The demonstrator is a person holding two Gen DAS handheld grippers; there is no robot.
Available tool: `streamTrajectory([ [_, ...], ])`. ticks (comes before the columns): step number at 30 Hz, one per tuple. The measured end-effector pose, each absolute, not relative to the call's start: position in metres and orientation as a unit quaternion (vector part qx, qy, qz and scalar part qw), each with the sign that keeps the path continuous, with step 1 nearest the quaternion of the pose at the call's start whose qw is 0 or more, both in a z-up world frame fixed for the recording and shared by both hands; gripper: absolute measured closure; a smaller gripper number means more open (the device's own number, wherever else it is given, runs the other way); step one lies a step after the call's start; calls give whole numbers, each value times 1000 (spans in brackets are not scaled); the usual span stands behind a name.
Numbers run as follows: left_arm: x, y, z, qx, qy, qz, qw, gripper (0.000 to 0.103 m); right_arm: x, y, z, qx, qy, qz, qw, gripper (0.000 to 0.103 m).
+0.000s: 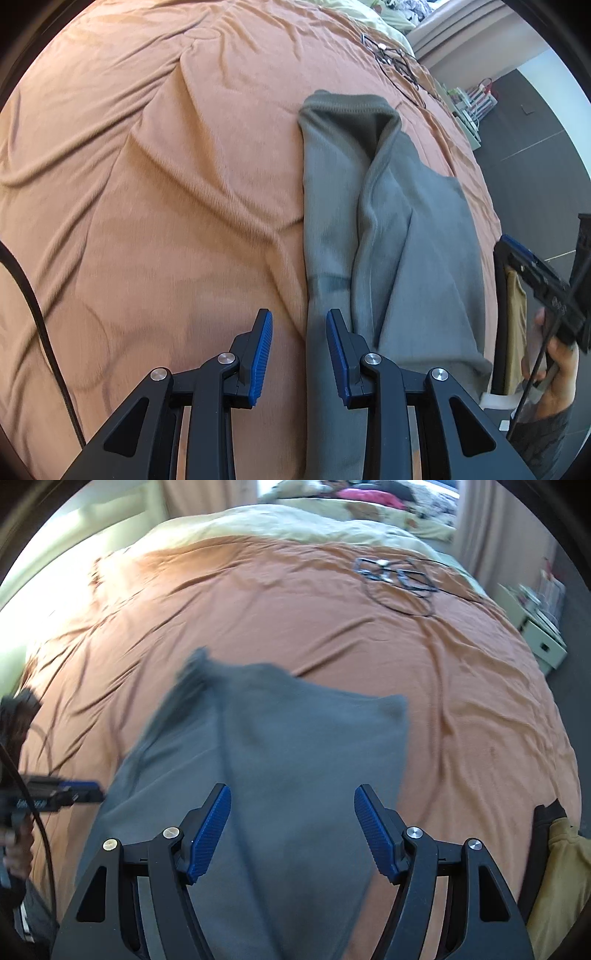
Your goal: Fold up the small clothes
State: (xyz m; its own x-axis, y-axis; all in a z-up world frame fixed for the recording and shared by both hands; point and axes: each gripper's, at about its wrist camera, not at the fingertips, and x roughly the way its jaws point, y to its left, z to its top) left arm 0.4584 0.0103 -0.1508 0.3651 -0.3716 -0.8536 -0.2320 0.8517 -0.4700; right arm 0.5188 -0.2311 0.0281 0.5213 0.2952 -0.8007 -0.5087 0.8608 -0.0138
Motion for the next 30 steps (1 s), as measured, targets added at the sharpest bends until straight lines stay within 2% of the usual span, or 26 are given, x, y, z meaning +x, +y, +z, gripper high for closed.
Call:
streamTrajectory([
  [3,450,8,-152,-275,562,-49,778,71,496,-225,29,-151,425,256,855,37],
  [12,426,-4,-159,-290,566,-65,769,71,454,-202,22,-202,431,324,817,61],
  [25,414,1,-165,-310,564,-68,762,71,446,-154,-14,-287,445,325,784,62],
  [26,413,1,-165,-310,564,-68,762,71,448,-151,-18,-296,444,316,785,64],
  [27,414,1,-166,-311,564,-69,762,71,451,-150,-21,-305,441,305,787,74],
  [29,414,2,-166,-312,565,-68,761,71,450,-142,-28,-312,432,302,791,79],
  [30,415,2,-166,-313,566,-68,760,71,450,-141,-28,-312,426,304,793,86],
])
